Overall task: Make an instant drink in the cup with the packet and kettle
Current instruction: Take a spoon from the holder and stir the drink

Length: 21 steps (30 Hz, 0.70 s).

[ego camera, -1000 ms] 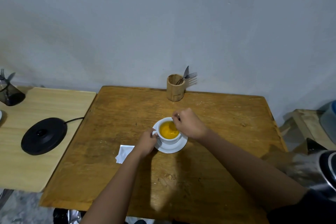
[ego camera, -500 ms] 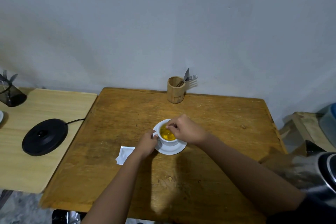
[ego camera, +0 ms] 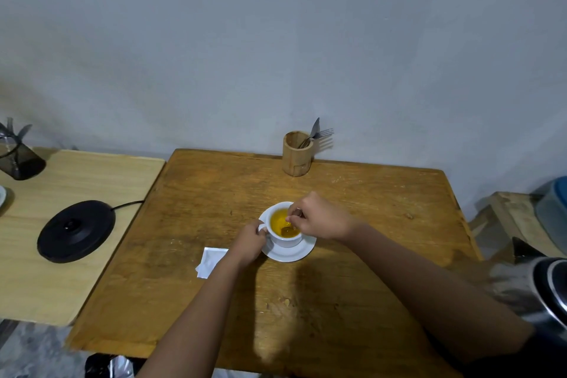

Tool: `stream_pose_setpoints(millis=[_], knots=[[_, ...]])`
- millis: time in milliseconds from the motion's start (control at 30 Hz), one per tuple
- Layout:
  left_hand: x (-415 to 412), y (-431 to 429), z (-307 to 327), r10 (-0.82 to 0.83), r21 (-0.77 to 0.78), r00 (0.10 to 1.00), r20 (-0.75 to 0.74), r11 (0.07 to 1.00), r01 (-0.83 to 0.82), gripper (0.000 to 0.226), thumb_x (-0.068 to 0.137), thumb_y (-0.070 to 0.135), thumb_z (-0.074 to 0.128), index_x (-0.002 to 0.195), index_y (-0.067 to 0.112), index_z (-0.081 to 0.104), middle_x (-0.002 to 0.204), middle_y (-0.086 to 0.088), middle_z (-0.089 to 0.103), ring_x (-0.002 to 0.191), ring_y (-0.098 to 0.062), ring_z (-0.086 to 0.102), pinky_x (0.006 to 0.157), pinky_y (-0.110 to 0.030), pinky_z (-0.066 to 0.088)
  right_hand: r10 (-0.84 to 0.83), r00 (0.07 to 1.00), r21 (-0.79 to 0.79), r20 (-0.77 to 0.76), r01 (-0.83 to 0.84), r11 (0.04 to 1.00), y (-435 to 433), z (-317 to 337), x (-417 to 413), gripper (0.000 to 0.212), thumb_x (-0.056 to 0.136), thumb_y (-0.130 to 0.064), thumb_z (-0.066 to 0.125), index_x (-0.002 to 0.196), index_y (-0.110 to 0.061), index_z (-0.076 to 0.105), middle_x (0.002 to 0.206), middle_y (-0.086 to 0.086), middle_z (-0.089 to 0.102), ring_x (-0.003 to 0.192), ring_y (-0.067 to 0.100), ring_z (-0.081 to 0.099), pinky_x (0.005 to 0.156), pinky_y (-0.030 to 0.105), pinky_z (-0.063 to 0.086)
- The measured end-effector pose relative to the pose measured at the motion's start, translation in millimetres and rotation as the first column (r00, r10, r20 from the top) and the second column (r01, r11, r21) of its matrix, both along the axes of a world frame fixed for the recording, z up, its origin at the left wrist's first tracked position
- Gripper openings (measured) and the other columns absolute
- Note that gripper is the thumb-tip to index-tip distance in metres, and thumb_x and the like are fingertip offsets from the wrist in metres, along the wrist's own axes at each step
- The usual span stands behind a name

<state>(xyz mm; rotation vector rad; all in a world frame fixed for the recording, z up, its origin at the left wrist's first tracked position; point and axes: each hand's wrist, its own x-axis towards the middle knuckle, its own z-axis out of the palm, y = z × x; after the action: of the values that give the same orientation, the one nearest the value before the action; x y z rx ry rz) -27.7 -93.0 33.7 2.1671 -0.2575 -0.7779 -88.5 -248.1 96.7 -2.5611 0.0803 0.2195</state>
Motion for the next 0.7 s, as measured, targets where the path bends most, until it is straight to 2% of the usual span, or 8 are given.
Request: stream_pose_setpoints(millis=[100, 167, 233, 333, 467, 533, 633, 700], knots=[[1, 0, 0, -0.006, -0.009, 1.000, 0.008, 1.000, 0.006, 0.032, 0.096, 0.015, 0.040, 0.125, 0.006, 0.052, 0.121, -0.021, 0.060, 0.099, -0.026, 0.054, 0.079, -0.029, 0.037, -0.027, 0.999, 0.056, 0.019, 0.026, 0.998, 8, -3, 2, 0.024, 0.092, -0.017, 0.053, 0.097, -0.002, 0.071, 0.084, 0.019, 0.071, 0.072, 0.029, 0.064, 0.059, 0.038, 0.048], [1, 1, 0, -0.008, -0.018, 1.000, 0.009, 1.000, 0.008, 0.031, 0.096, 0.014, 0.040, 0.124, 0.005, 0.052, 0.122, -0.019, 0.060, 0.099, -0.024, 0.053, 0.080, -0.029, 0.038, -0.064, 0.996, 0.058, 0.054, 0.061, 0.996, 13, -7, 3, 0.024, 0.092, -0.015, 0.052, 0.099, -0.001, 0.071, 0.083, 0.018, 0.071, 0.066, 0.024, 0.059, 0.059, 0.034, 0.044], [0, 1, 0, -0.018, -0.011, 1.000, 0.014, 1.000, 0.018, 0.031, 0.096, 0.014, 0.040, 0.124, 0.006, 0.052, 0.121, -0.018, 0.060, 0.096, -0.020, 0.050, 0.080, -0.028, 0.037, -0.108, 0.990, 0.052, 0.090, 0.103, 0.993, 16, -10, 5, 0.024, 0.093, -0.017, 0.051, 0.103, -0.005, 0.070, 0.088, 0.015, 0.071, 0.071, 0.019, 0.060, 0.064, 0.031, 0.049], [0, 1, 2, -0.030, 0.000, 0.999, 0.029, 1.000, 0.030, 0.033, 0.097, 0.016, 0.040, 0.127, 0.005, 0.050, 0.122, -0.020, 0.059, 0.093, -0.019, 0.048, 0.078, -0.028, 0.035, -0.156, 0.981, 0.033, 0.115, 0.153, 0.988, 15, -11, 7, 0.026, 0.093, -0.018, 0.050, 0.108, -0.007, 0.069, 0.100, 0.013, 0.071, 0.086, 0.023, 0.064, 0.073, 0.034, 0.054], [0, 1, 1, -0.038, 0.002, 0.998, 0.042, 0.999, 0.038, 0.031, 0.097, 0.015, 0.040, 0.123, 0.003, 0.052, 0.121, -0.022, 0.059, 0.089, -0.018, 0.046, 0.075, -0.027, 0.034, -0.168, 0.981, -0.019, 0.097, 0.170, 0.985, 7, -7, 6, 0.026, 0.093, -0.017, 0.050, 0.106, -0.008, 0.069, 0.101, 0.014, 0.071, 0.088, 0.026, 0.065, 0.077, 0.041, 0.056], [1, 1, 1, -0.037, 0.000, 0.999, 0.030, 0.999, 0.037, 0.031, 0.097, 0.016, 0.040, 0.122, 0.003, 0.052, 0.121, -0.023, 0.059, 0.091, -0.022, 0.049, 0.075, -0.027, 0.034, -0.164, 0.985, -0.028, 0.058, 0.166, 0.986, 4, -4, 4, 0.025, 0.093, -0.018, 0.051, 0.108, -0.008, 0.068, 0.101, 0.013, 0.070, 0.087, 0.023, 0.064, 0.075, 0.038, 0.056], [1, 1, -1, -0.029, 0.002, 1.000, 0.008, 1.000, 0.029, 0.033, 0.097, 0.017, 0.041, 0.126, 0.003, 0.050, 0.123, -0.023, 0.058, 0.108, -0.033, 0.055, 0.077, -0.028, 0.035, -0.130, 0.991, -0.005, 0.000, 0.130, 0.991, 3, 0, 2, 0.024, 0.093, -0.019, 0.053, 0.107, -0.007, 0.068, 0.095, 0.013, 0.070, 0.076, 0.018, 0.059, 0.061, 0.028, 0.046], [2, 2, -1, -0.032, -0.002, 0.999, -0.002, 0.999, 0.032, 0.034, 0.096, 0.017, 0.041, 0.127, 0.005, 0.050, 0.124, -0.021, 0.058, 0.109, -0.031, 0.055, 0.079, -0.029, 0.038, -0.108, 0.994, 0.016, -0.006, 0.108, 0.994, 6, 0, 2, 0.023, 0.092, -0.020, 0.054, 0.105, -0.007, 0.069, 0.090, 0.013, 0.070, 0.074, 0.019, 0.061, 0.060, 0.030, 0.048]])
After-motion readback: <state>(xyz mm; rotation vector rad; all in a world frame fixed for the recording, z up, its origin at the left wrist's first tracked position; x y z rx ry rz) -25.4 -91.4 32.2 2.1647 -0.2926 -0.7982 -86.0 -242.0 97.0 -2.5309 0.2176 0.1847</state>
